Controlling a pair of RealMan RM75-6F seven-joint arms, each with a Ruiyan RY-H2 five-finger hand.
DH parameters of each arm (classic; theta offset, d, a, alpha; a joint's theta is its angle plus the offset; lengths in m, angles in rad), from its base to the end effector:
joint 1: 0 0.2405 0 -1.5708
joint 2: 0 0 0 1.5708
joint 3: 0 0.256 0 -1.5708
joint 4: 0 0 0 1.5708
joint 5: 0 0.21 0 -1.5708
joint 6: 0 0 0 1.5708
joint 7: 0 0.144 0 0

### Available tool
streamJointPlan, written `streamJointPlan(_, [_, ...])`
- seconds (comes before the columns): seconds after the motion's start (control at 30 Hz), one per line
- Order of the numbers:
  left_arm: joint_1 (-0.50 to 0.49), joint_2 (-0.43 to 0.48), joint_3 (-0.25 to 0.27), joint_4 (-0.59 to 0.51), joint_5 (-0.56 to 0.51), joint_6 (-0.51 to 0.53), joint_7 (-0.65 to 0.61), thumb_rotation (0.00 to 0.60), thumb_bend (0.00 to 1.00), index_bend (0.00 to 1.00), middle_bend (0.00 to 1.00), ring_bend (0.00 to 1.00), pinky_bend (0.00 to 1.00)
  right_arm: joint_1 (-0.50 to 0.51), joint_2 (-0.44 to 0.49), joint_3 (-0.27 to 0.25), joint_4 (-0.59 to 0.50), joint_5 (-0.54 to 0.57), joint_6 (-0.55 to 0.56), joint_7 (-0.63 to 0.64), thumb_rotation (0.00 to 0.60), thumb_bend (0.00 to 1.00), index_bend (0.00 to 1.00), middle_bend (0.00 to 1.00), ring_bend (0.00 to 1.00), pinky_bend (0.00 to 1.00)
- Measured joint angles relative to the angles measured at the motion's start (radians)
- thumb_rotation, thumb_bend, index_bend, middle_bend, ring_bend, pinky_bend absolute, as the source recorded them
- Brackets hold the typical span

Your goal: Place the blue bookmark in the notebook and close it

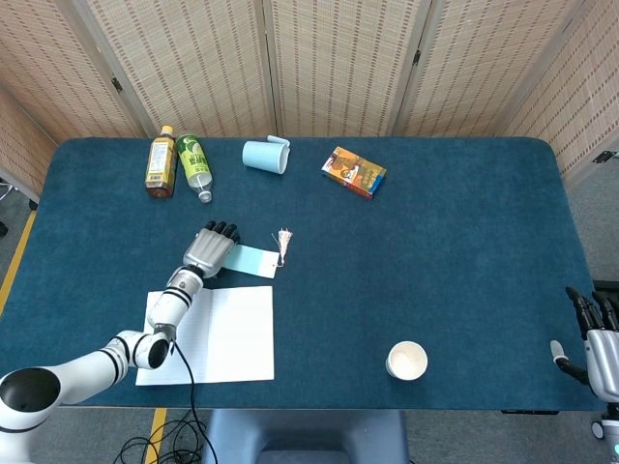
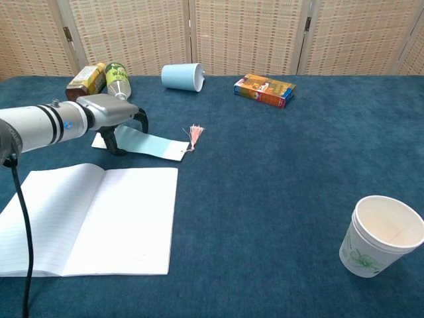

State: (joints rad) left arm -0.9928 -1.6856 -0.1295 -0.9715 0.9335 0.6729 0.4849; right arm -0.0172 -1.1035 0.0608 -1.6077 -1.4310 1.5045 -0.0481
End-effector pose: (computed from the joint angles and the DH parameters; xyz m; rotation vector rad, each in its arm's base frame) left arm -0.1621 0.4353 -0.0382 -1.9680 -0.6734 -0.5217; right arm -0.3369 -0.1496 0.1727 1.2726 -0.9172 0.7626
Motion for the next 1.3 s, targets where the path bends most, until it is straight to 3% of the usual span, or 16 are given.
streamJointPlan(0.33, [0.012,0.095,-0.015,-0.132,0.11,0.051,-0.081,0.6,0.34,0.37,0.13,0.12,0.17,0.005,0.003,0.002,-0.006,-0.01,0.001,-0.003,0.6,0.3,0.07,0.19,0.09,0.1])
streamJointPlan(0.63, [0.051,0.273,0.006,-0.379,0.304,0.15,-0.156,0.6,0.34,0.39,0.13,0.12,0.17,0.017,0.002,0.003,-0.014,-0.027,-0.003,-0.01,0.6,0.3,0.07,0.19,0.09,0.1])
streamJointPlan(0.93, [0.093,0.423,0.086,-0.54,0.514,0.232,-0.16,0.6,0.34,0.4,0.13,0.12,0.17,0.014,0.007,-0.002,-0.035,-0.038,0.008,-0.028,0.6,0.3,0.07,0.19,0.09,0.1])
streamJointPlan(1.3, [0.093,0.486,0.205,-0.622,0.778,0.237,-0.271,0.6,0.34,0.41,0.13,0.12,0.17,0.019,0.006,-0.006,-0.054,-0.047,0.006,-0.047,0.6,0.3,0.07,0.19,0.09,0.1])
